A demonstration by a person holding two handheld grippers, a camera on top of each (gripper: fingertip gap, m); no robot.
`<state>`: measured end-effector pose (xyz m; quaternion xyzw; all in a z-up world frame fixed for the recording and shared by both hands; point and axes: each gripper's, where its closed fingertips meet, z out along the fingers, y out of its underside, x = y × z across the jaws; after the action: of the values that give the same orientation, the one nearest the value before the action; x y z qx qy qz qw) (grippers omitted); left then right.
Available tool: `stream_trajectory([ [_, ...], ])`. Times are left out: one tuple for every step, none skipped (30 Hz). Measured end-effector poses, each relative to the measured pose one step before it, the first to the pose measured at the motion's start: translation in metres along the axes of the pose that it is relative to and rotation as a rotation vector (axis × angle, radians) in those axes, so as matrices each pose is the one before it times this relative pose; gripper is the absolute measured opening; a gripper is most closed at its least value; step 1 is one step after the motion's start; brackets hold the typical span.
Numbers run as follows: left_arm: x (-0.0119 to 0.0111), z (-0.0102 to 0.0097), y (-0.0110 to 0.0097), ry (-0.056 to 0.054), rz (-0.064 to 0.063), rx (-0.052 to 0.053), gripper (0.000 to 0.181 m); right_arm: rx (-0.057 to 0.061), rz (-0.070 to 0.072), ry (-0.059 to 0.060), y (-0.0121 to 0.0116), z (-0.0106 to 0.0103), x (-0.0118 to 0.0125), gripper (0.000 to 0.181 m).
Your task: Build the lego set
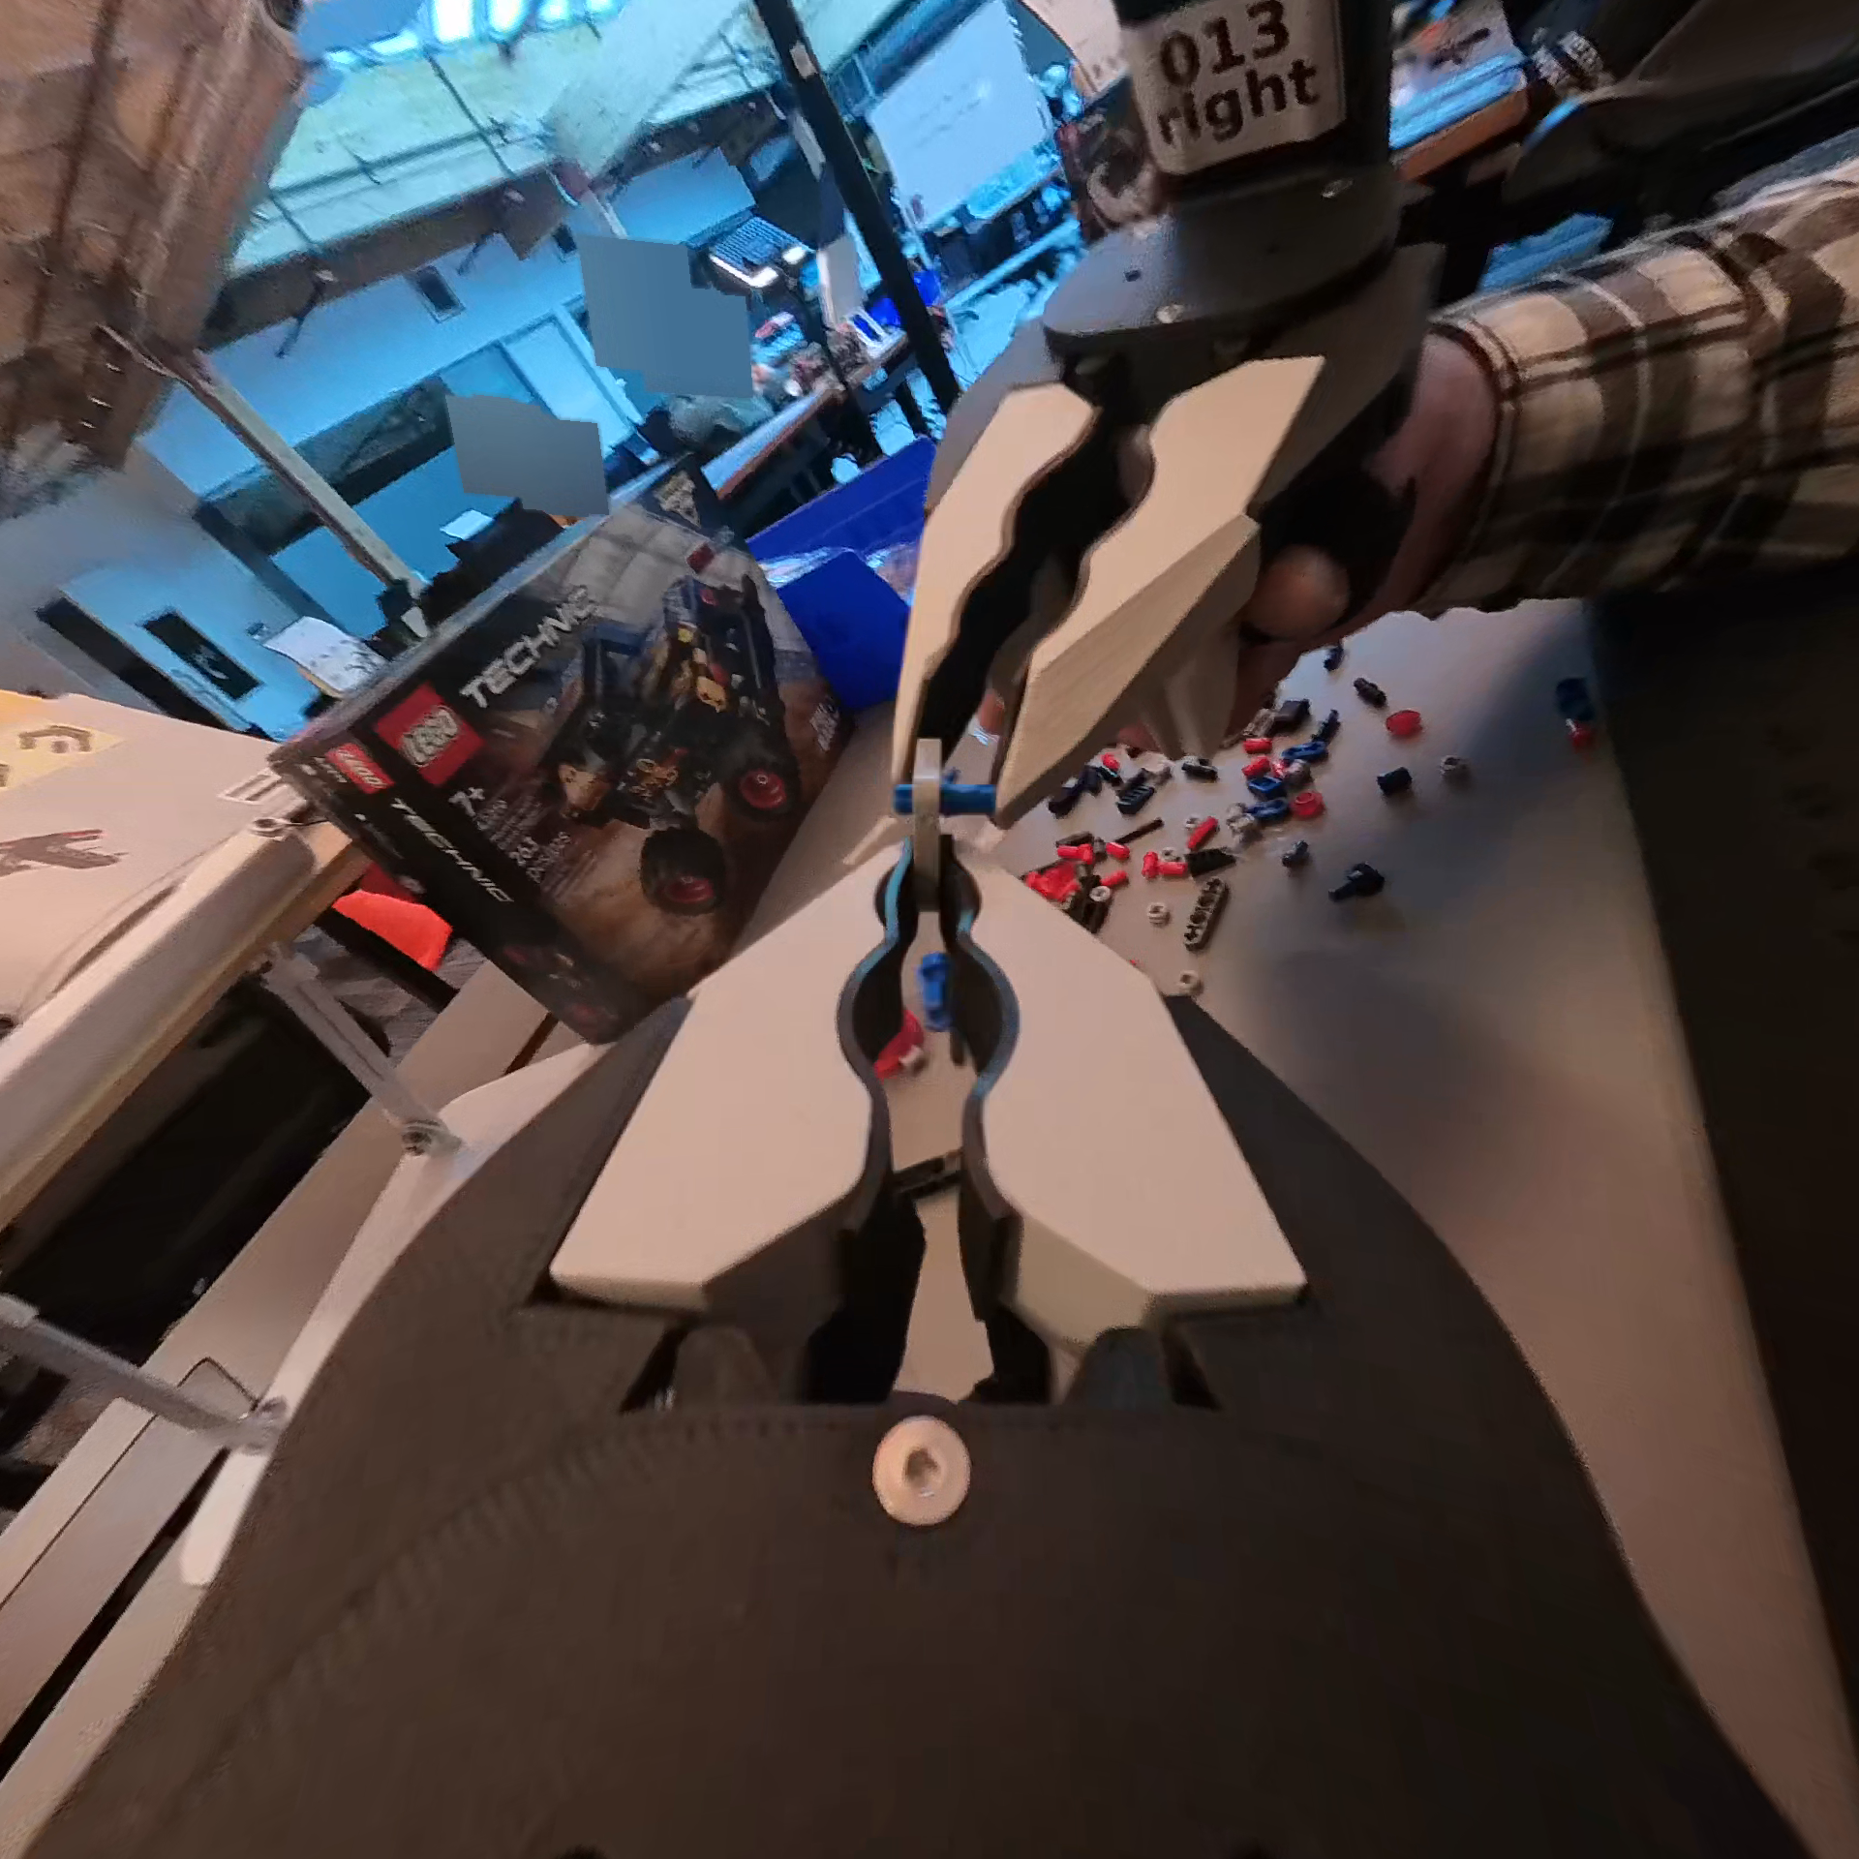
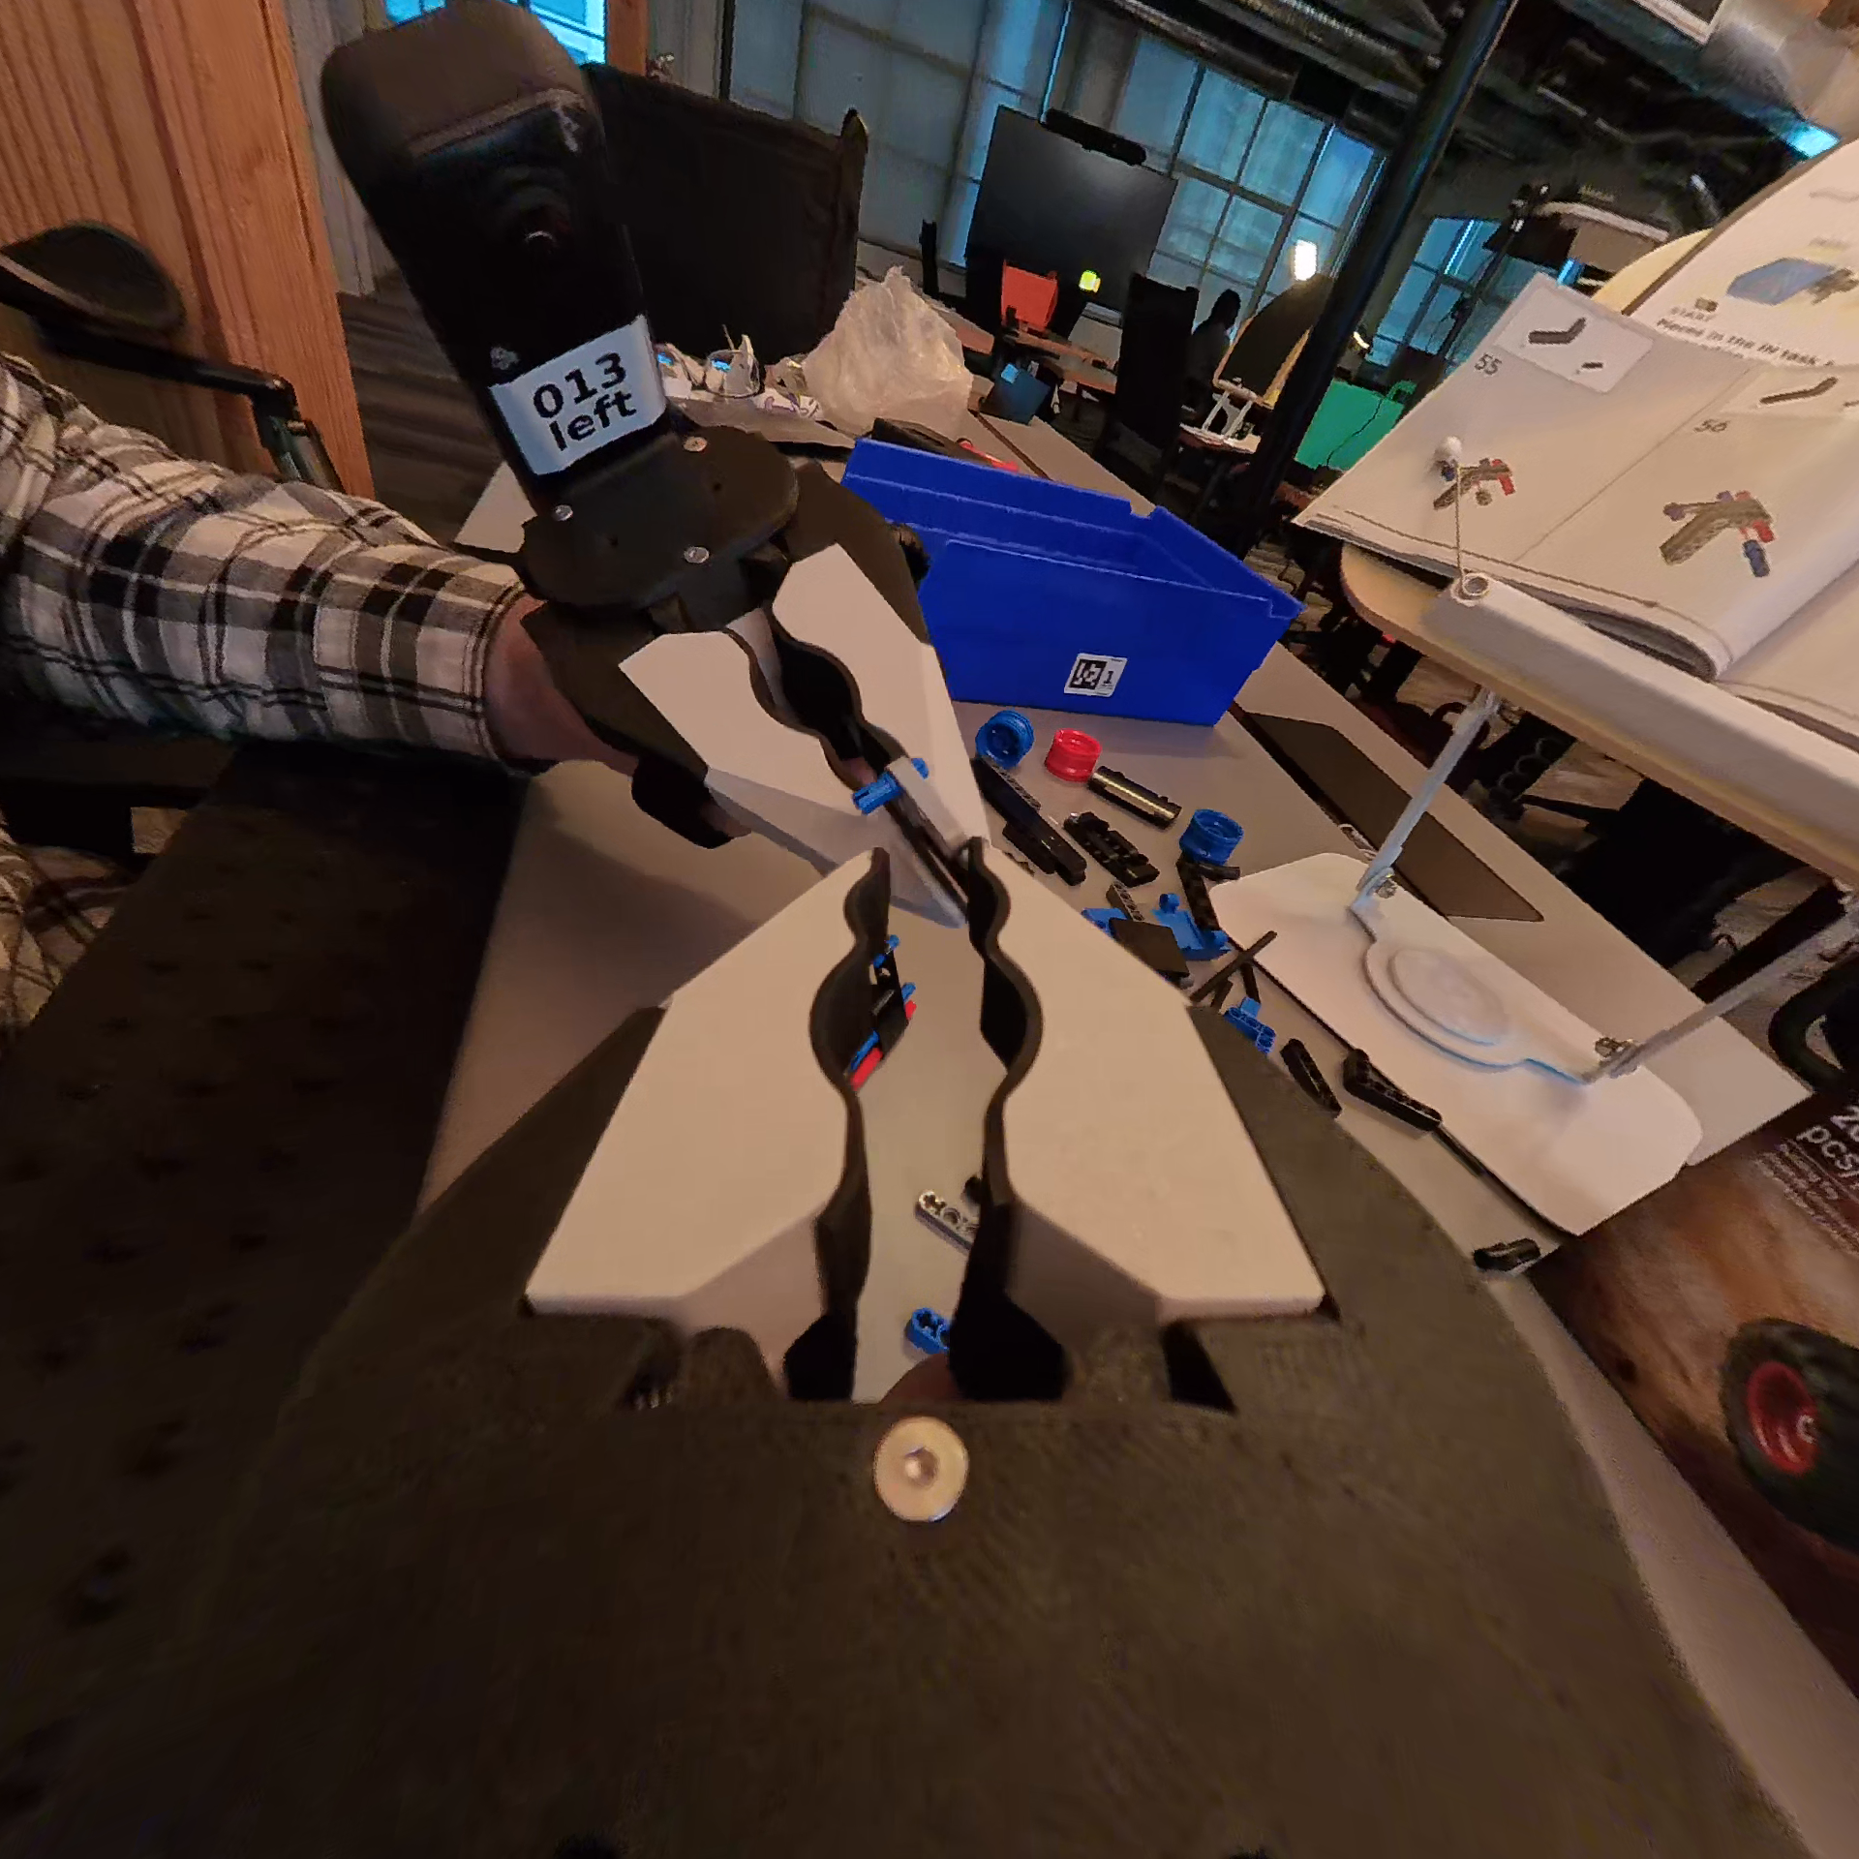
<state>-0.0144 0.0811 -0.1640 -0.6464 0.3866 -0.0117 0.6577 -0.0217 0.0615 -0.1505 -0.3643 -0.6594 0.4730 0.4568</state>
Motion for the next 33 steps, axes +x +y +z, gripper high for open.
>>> stream_trajectory([
  [0.00499,0.00035,0.00201,0.0302,0.0013,-0.0101,0.000,-0.0078,-0.0105,-0.0065,0.00079,0.00045,-0.00194,0.008],
  [0.00543,0.00015,0.00139,0.0308,0.0040,-0.0074,0.000,-0.0143,-0.0147,-0.0054,0.00192,0.00072,-0.00199,0.007],
  [0.00252,-0.00011,0.00090,0.0109,0.0048,-0.0056,0.000,-0.0156,-0.0172,-0.0076,0.00212,0.00078,-0.00252,0.006],
  [0.00076,-0.00049,0.00177,0.0041,0.0060,-0.0106,0.000,-0.0137,-0.0154,-0.0081,0.00171,0.00053,-0.00247,0.003],
  [-0.00005,-0.00091,0.00075,0.0020,-0.0011,-0.0023,0.001,-0.0128,-0.0114,-0.0077,0.00140,0.00033,-0.00195,0.001],
  [-0.00093,-0.00113,-0.00066,-0.0014,-0.0081,0.0041,0.002,-0.0037,-0.0077,-0.0028,0.00005,0.00030,-0.00116,0.000],
  [-0.00193,-0.00091,-0.00125,-0.0090,-0.0085,0.0063,0.002,0.0048,-0.0065,0.0071,-0.00152,0.00020,0.00018,0.000],
  [-0.00245,-0.00076,-0.00059,-0.0134,-0.0083,0.0019,0.004,0.0028,-0.0090,0.0114,-0.00113,0.00031,0.00088,0.000],
  [-0.00256,-0.00068,0.00051,-0.0141,-0.0088,-0.0050,0.007,-0.0007,-0.0139,0.0132,-0.00041,0.00021,0.00107,0.000],
  [-0.00224,-0.00137,0.00119,-0.0119,-0.0121,-0.0047,0.010,-0.0003,-0.0152,0.0172,-0.00026,0.00002,0.00168,0.000],
  [-0.00307,-0.00198,0.00103,-0.0154,-0.0213,-0.0002,0.012,0.0021,-0.0098,0.0201,-0.00073,-0.00033,0.00252,0.001],
  [-0.00304,-0.00239,0.00089,-0.0102,-0.0336,-0.0001,0.017,0.0064,-0.0062,0.0206,-0.00134,-0.00054,0.00292,0.000],
  [-0.00195,-0.00224,0.00092,0.0007,-0.0404,0.0013,0.021,0.0070,-0.0102,0.0208,-0.00154,-0.00066,0.00268,0.000],
  [-0.00173,-0.00215,0.00000,0.0044,-0.0399,0.0065,0.023,0.0005,-0.0184,0.0237,-0.00059,-0.00026,0.00272,0.000],
  [-0.00195,-0.00203,-0.00222,0.0047,-0.0431,0.0154,0.024,-0.0059,-0.0239,0.0223,0.00031,0.00039,0.00202,0.000],
  [-0.00212,-0.00177,-0.00428,0.0034,-0.0486,0.0246,0.023,-0.0066,-0.0226,0.0212,0.00050,0.00065,0.00152,0.000],
  [-0.00164,-0.00120,-0.00344,0.0071,-0.0477,0.0196,0.022,-0.0085,-0.0223,0.0220,0.00071,0.00096,0.00156,0.000],
  [-0.00195,-0.00062,-0.00062,0.0036,-0.0421,0.0049,0.020,-0.0149,-0.0279,0.0223,0.00159,0.00116,0.00133,0.001],
  [-0.00099,-0.00011,0.00050,0.0057,-0.0317,0.0012,0.018,-0.0157,-0.0308,0.0215,0.00193,0.00108,0.00105,0.000],
  [0.00070,-0.00028,0.00045,0.0129,-0.0214,0.0008,0.015,-0.0084,-0.0233,0.0166,0.00077,0.00080,0.00070,0.000],
  [0.00258,0.00020,0.00064,0.0212,-0.0186,-0.0023,0.014,-0.0052,-0.0150,0.0146,0.00011,0.00044,0.00088,0.000],
  [0.00241,0.00072,0.00087,0.0191,-0.0221,-0.0040,0.015,-0.0058,-0.0143,0.0172,0.00022,0.00032,0.00162,0.000],
  [0.00236,0.00058,-0.00008,0.0180,-0.0200,0.0006,0.017,-0.0050,-0.0147,0.0152,0.00037,0.00005,0.00151,0.000],
  [0.00252,0.00037,-0.00049,0.0203,-0.0204,0.0022,0.018,-0.0040,-0.0122,0.0128,0.00039,-0.00022,0.00150,0.000],
  [0.00199,0.00035,-0.00030,0.0194,-0.0237,0.0005,0.021,-0.0052,-0.0088,0.0125,0.00056,-0.00004,0.00159,0.000],
  [0.00149,0.00035,-0.00087,0.0159,-0.0222,0.0067,0.023,-0.0065,-0.0112,0.0113,0.00074,-0.00003,0.00132,0.000],
  [0.00139,0.00018,-0.00160,0.0143,-0.0194,0.0121,0.023,-0.0085,-0.0216,0.0090,0.00074,0.00016,0.00023,0.000],
  [0.00143,0.00037,-0.00126,0.0126,-0.0177,0.0084,0.022,-0.0098,-0.0290,0.0068,0.00046,0.00046,-0.00098,0.000],
  [0.00045,0.00066,-0.00044,0.0055,-0.0137,0.0044,0.022,-0.0058,-0.0248,0.0035,-0.00040,0.00059,-0.00166,0.000],
  [-0.00067,0.00062,0.00013,-0.0025,-0.0088,0.0026,0.021,-0.0019,-0.0210,0.0019,-0.00124,0.00071,-0.00192,0.000],
  [-0.00059,0.00039,0.00032,-0.0016,-0.0064,0.0014,0.018,-0.0036,-0.0241,0.0060,-0.00094,0.00050,-0.00124,0.000],
  [-0.00043,0.00014,0.00024,0.0003,-0.0043,0.0028,0.015,-0.0066,-0.0252,0.0067,-0.00042,0.00047,-0.00067,0.000],
  [-0.00111,-0.00038,-0.00060,-0.0042,-0.0021,0.0079,0.009,-0.0041,-0.0234,0.0071,-0.00042,0.00016,-0.00041,0.000],
])
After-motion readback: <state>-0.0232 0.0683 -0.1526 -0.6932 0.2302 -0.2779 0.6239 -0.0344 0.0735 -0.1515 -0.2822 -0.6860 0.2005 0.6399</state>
